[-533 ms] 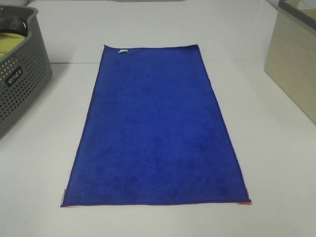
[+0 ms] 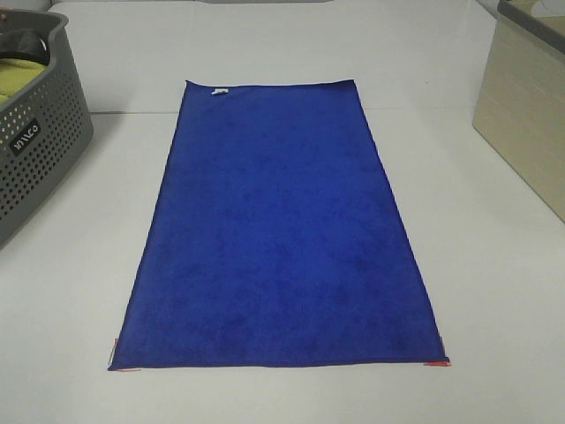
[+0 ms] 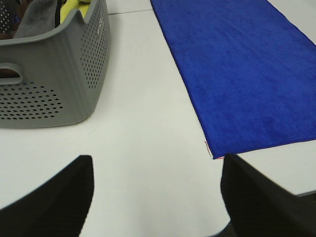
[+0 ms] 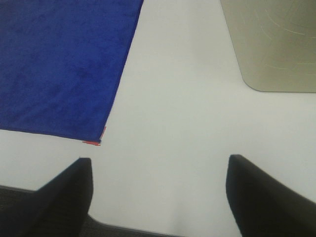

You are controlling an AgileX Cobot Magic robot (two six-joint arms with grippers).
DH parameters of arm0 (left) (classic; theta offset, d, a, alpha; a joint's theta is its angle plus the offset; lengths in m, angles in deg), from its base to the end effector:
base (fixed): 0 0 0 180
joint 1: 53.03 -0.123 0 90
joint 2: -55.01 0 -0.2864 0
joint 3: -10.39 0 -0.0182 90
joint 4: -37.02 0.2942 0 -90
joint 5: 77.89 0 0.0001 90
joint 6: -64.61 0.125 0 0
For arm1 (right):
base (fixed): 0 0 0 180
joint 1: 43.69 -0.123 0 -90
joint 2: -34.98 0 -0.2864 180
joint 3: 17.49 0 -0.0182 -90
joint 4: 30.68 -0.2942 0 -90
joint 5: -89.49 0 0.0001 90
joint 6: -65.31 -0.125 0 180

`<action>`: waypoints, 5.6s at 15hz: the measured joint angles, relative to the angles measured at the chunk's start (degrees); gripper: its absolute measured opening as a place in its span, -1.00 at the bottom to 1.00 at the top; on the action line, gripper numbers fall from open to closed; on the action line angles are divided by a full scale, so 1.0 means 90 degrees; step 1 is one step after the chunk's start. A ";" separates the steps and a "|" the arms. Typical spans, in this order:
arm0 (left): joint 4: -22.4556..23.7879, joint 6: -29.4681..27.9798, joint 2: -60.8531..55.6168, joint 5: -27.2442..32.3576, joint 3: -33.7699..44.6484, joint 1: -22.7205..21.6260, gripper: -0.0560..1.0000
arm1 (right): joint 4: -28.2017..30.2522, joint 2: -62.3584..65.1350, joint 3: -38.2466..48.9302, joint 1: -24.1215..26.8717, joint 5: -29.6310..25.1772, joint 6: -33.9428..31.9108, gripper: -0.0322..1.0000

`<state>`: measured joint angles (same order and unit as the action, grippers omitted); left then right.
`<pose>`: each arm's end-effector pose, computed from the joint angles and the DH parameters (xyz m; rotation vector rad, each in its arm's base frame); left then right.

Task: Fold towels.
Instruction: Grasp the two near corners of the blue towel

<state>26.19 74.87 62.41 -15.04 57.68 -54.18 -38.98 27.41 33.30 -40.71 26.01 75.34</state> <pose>0.0556 -0.0198 0.2885 0.1779 2.0306 -0.1014 0.0633 0.0129 0.2655 -0.1380 2.1129 0.0411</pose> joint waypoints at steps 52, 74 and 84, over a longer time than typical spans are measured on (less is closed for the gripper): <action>-0.0255 -0.0898 0.0019 -0.2311 0.0255 0.0000 0.41 | -0.0242 -0.0955 -0.0267 0.0000 0.0541 -0.0261 0.49; -0.4921 0.2394 1.0803 -0.2572 -0.1031 0.0000 0.41 | -0.2572 -1.0530 -0.2044 0.0522 0.1859 0.1324 0.42; -0.5908 0.3450 1.1918 -0.3202 -0.1057 0.0732 0.41 | -0.3610 -1.1803 -0.2050 -0.0229 0.2311 0.2445 0.43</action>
<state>-26.98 105.92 169.67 -43.86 48.17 -47.59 -71.47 -78.82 14.85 -42.77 46.80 97.34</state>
